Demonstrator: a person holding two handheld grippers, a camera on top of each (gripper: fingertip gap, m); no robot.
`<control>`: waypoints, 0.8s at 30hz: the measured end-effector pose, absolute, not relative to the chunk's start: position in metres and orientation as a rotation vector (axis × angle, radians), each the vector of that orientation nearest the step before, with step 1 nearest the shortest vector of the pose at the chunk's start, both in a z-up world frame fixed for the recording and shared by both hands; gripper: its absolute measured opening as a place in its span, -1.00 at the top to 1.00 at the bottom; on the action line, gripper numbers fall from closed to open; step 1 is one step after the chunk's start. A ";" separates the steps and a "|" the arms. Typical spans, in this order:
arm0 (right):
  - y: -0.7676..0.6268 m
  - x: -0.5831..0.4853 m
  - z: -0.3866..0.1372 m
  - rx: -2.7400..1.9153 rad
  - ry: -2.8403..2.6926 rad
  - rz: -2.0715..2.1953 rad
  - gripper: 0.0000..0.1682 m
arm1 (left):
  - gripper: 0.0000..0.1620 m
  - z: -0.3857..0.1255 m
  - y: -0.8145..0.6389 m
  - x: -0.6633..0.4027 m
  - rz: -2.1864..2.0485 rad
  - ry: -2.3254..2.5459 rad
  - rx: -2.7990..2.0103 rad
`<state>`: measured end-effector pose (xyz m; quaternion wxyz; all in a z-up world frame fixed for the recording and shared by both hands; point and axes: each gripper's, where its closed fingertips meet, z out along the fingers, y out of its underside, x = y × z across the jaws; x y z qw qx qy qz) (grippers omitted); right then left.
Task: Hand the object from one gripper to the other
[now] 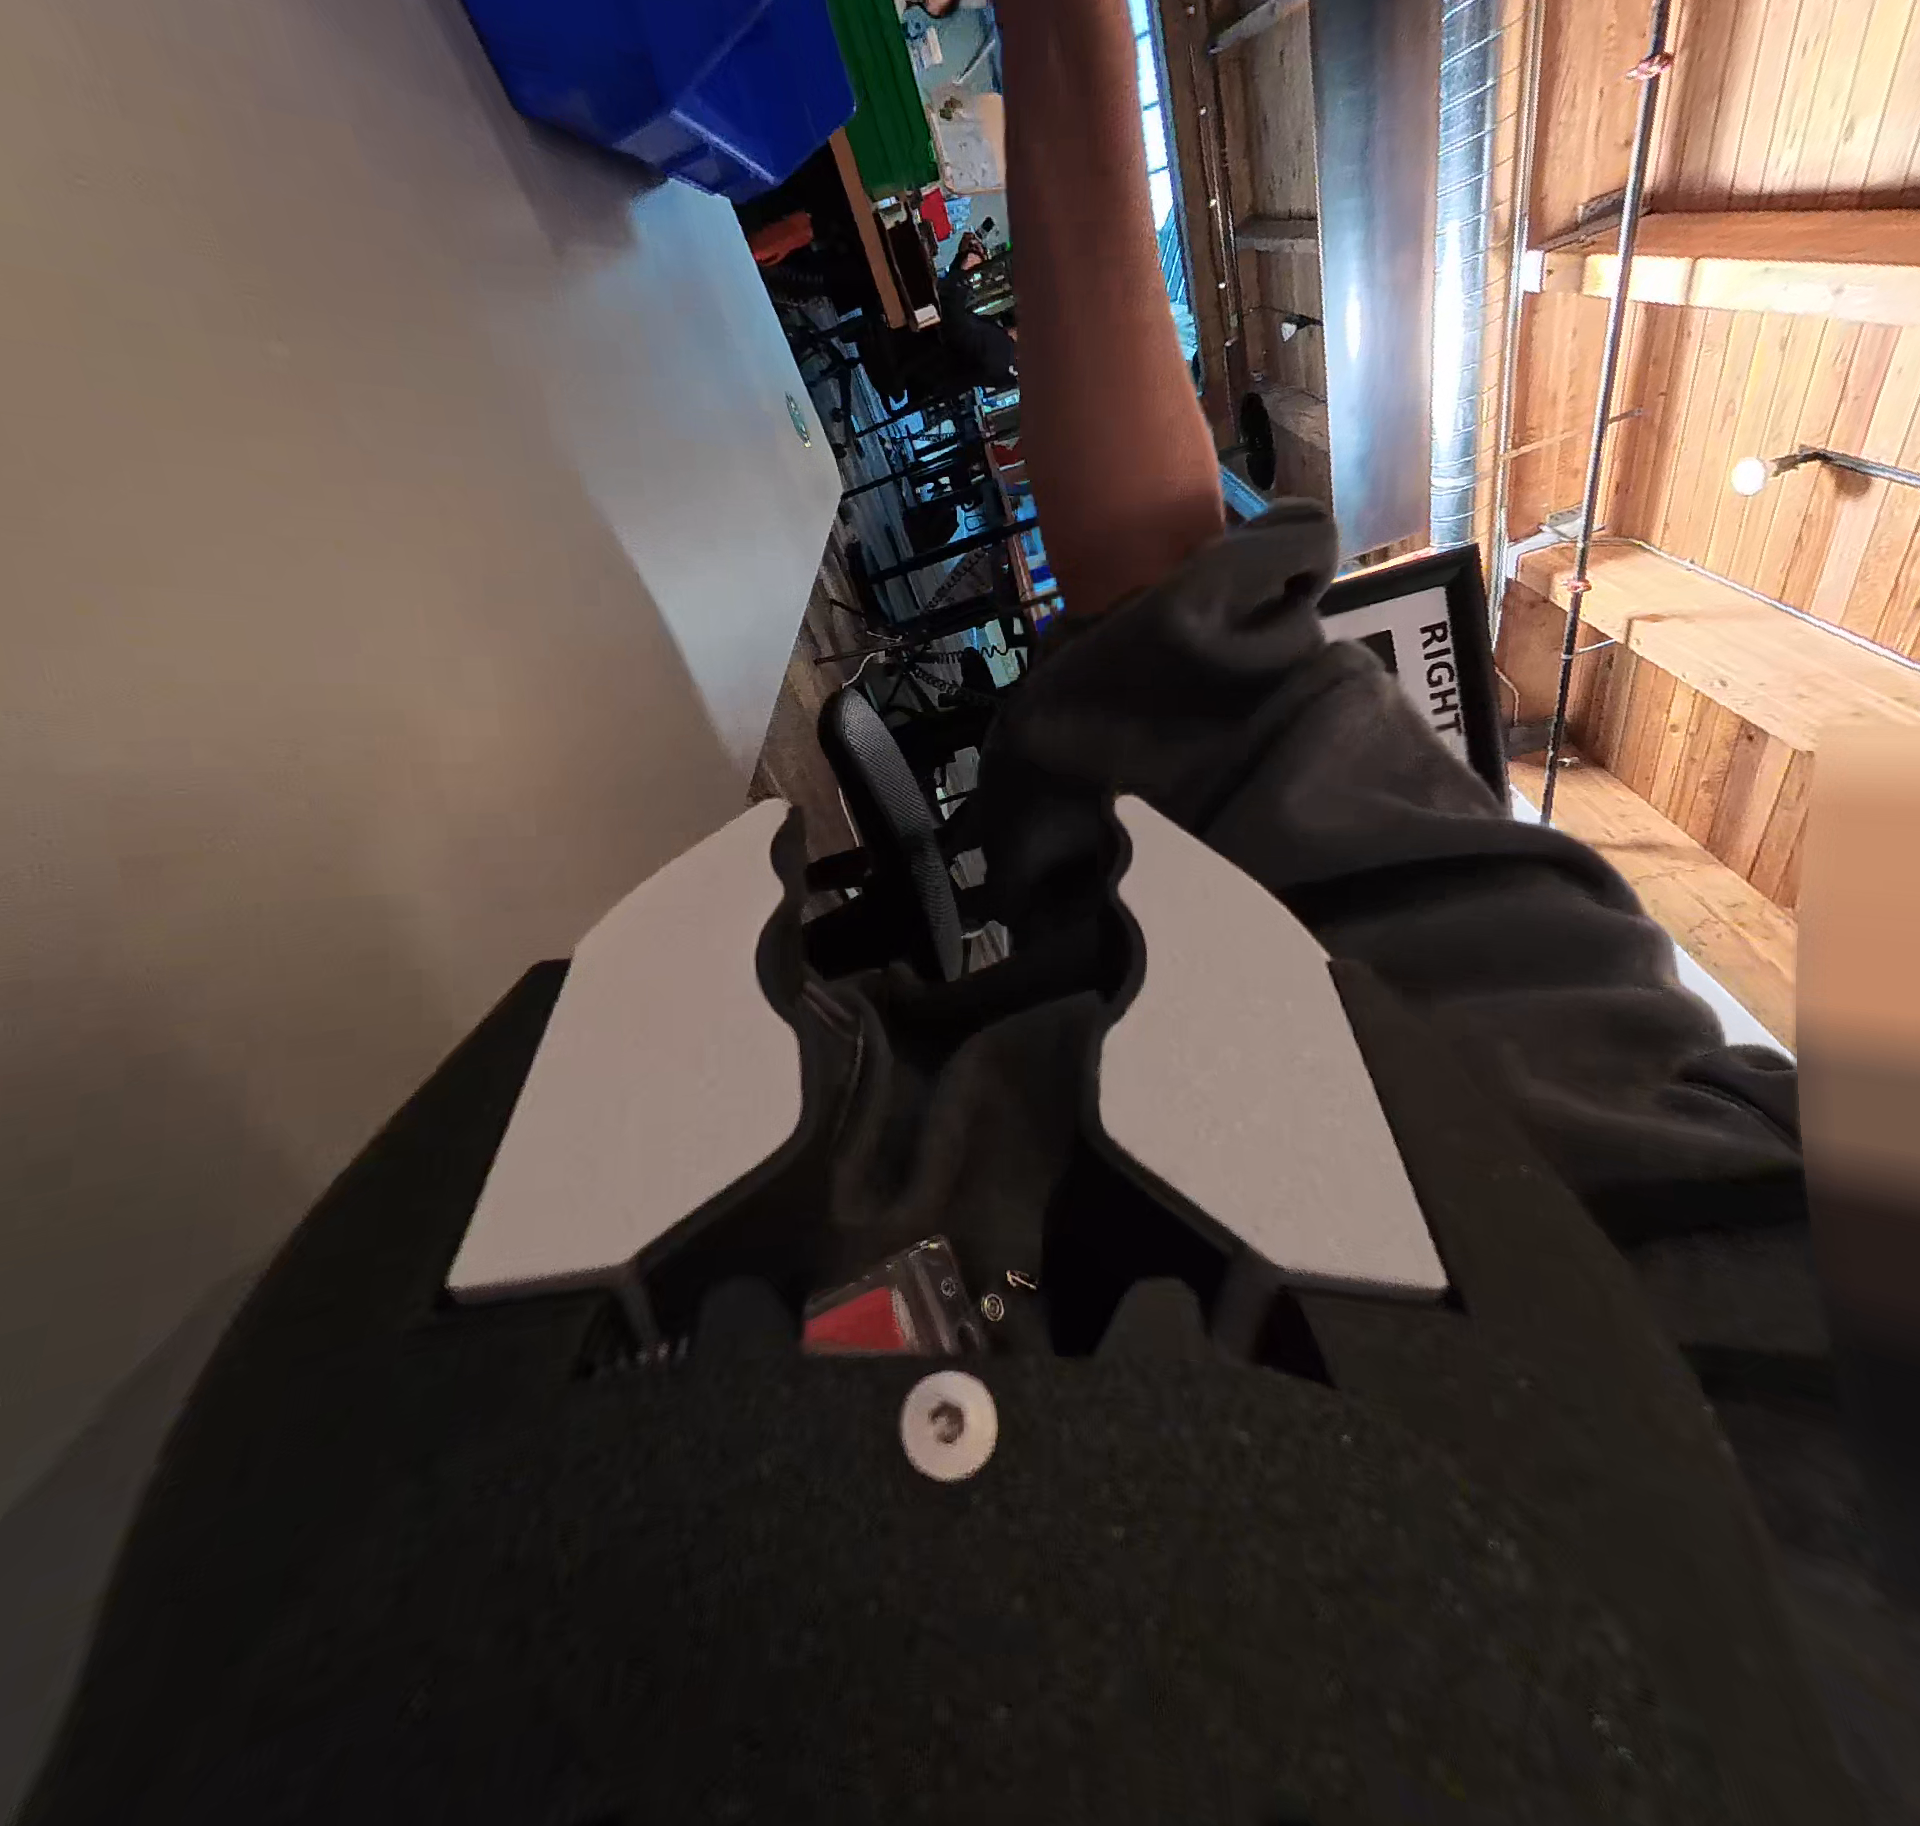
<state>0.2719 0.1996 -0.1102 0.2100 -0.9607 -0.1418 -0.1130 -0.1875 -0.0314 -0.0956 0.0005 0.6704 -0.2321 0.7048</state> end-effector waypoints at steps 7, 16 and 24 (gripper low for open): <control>0.233 0.306 -0.154 -2.899 -0.689 -0.633 0.13 | 0.37 -0.091 -0.025 -0.194 2.228 -0.767 2.149; 0.219 0.297 -0.188 -3.127 -0.848 -0.489 0.14 | 0.38 -0.085 -0.025 -0.198 2.251 -0.743 2.091; 0.215 0.288 -0.168 -3.032 -0.809 -0.399 0.01 | 0.38 -0.081 -0.026 -0.197 2.257 -0.747 2.080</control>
